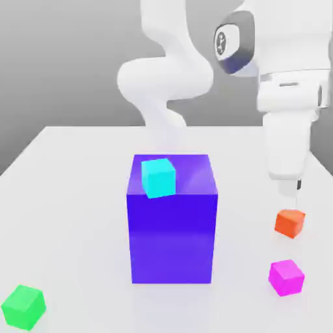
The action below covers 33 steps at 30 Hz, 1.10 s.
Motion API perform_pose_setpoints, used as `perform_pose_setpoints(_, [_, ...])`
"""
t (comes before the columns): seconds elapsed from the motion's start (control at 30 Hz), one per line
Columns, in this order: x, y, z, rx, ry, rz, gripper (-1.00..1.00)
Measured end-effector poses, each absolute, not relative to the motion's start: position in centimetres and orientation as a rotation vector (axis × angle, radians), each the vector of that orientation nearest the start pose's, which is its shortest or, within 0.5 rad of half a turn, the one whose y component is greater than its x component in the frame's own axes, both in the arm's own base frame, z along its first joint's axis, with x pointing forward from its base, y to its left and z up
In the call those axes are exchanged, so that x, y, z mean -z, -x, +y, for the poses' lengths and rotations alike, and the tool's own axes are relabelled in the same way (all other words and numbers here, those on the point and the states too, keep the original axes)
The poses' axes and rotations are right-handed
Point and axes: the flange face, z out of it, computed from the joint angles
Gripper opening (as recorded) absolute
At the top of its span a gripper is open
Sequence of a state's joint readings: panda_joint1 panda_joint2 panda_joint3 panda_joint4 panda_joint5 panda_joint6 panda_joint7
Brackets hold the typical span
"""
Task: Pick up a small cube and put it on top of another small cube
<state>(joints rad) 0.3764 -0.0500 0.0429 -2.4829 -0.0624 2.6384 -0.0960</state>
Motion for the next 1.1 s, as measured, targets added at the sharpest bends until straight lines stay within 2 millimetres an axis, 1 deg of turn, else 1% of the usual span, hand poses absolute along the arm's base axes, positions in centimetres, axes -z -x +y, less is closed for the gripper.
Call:
perform_pose_setpoints(0.07, [-28.9, -42.9, 22.0, 0.238, 2.946, -1.090, 0.00])
perform_pose_setpoints(0.2, [-21.5, -39.8, 23.8, 0.057, 2.796, -1.446, 0.00])
perform_pose_setpoints(0.27, [-18.6, -38.9, 24.2, 0.014, 2.747, -1.527, 0.00])
perform_pose_setpoints(0.4, [-13.6, -38.6, 24.4, 0.001, 2.731, -1.552, 0.00])
perform_pose_setpoints(0.43, [-12.9, -38.5, 24.3, 0.001, 2.730, -1.554, -1.00])
perform_pose_setpoints(0.6, [-12.9, -38.5, 24.3, -0.003, 2.731, -1.554, -1.00])
perform_pose_setpoints(0.63, [-12.6, -38.5, 24.3, -0.003, 2.730, -1.555, -1.00])
perform_pose_setpoints(0.67, [-13.0, -38.5, 24.3, -0.003, 2.730, -1.554, -1.00])
perform_pose_setpoints(0.73, [-14.8, -38.6, 24.4, -0.002, 2.730, -1.553, -1.00])
perform_pose_setpoints(0.83, [-18.2, -38.5, 24.4, -0.004, 2.731, -1.555, -1.00])
perform_pose_setpoints(0.87, [-18.9, -39.1, 24.2, -0.017, 2.745, -1.551, -1.00])
perform_pose_setpoints(0.9, [-19.4, -40.4, 23.1, -0.030, 2.769, -1.529, -1.00])
perform_pose_setpoints(0.97, [-20.2, -43.5, 19.8, -0.062, 2.827, -1.464, -1.00])
perform_pose_setpoints(1.03, [-21.1, -46.5, 15.8, -0.098, 2.887, -1.387, -1.00])
perform_pose_setpoints(1.1, [-21.7, -48.9, 10.8, -0.122, 2.934, -1.297, -1.00])
